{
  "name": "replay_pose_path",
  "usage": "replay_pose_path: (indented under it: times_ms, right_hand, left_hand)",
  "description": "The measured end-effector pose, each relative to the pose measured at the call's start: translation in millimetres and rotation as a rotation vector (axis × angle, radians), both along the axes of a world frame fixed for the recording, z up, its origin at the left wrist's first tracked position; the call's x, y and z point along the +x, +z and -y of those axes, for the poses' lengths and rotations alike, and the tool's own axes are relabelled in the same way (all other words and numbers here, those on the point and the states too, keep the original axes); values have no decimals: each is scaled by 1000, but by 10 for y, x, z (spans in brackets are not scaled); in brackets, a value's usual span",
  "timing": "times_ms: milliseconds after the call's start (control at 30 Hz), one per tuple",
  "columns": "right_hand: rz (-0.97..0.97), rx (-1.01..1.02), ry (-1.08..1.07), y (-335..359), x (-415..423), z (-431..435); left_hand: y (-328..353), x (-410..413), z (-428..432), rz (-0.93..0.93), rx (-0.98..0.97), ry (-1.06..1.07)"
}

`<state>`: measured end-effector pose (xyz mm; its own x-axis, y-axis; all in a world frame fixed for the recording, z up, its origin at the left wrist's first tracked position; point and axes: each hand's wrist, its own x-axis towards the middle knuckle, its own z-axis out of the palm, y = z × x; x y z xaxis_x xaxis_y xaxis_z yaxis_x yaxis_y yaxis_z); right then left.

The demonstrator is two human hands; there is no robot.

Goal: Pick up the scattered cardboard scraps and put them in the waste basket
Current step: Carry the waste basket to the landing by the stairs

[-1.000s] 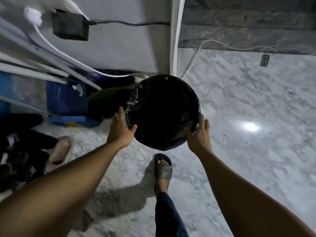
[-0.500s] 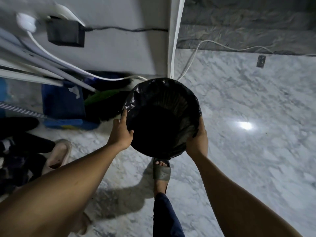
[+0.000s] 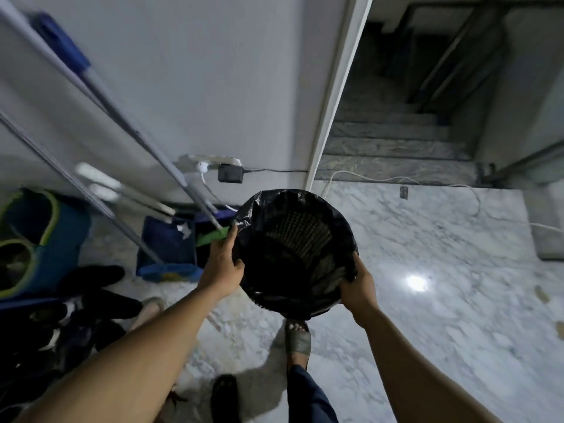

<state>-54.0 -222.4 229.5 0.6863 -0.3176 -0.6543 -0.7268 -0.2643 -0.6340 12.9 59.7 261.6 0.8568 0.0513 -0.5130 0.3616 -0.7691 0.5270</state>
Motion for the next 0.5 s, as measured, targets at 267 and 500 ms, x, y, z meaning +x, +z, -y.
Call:
replay_pose_path:
  times_ms: [267, 500]
  right_hand:
    - [334, -67, -196, 1469, -801, -290]
    - [433, -83, -510, 2074, -1789, -576]
  left_hand:
    - [1377, -662, -174, -65, -177, -5]
    - [2182, -1511, 285, 64, -406, -21]
